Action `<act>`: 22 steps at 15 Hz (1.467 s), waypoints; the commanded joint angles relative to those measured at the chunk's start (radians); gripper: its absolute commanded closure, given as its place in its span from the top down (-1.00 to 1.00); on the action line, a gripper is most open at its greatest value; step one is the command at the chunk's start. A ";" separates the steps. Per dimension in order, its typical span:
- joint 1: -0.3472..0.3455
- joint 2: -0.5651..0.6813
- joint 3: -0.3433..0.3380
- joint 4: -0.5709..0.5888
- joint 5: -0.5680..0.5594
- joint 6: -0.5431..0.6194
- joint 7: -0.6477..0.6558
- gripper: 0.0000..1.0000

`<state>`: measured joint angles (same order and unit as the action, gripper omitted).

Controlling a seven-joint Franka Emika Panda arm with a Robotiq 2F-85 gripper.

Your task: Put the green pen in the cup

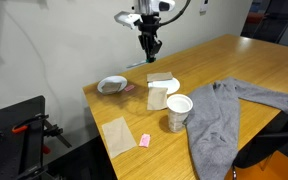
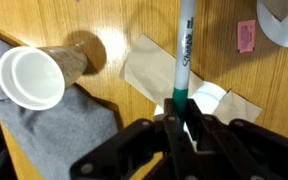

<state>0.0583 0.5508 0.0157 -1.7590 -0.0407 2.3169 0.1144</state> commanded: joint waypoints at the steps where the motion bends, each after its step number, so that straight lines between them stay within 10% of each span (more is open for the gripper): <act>1: 0.063 -0.022 -0.084 -0.008 -0.054 0.005 0.206 -0.93; 4: 0.053 -0.003 -0.085 0.002 -0.058 -0.001 0.219 -0.71; 13: 0.072 -0.003 -0.112 0.002 -0.074 -0.001 0.286 -0.93; 22: 0.221 0.011 -0.290 -0.016 -0.332 0.139 0.792 -0.93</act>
<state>0.2278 0.5578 -0.2184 -1.7673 -0.2941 2.4354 0.7576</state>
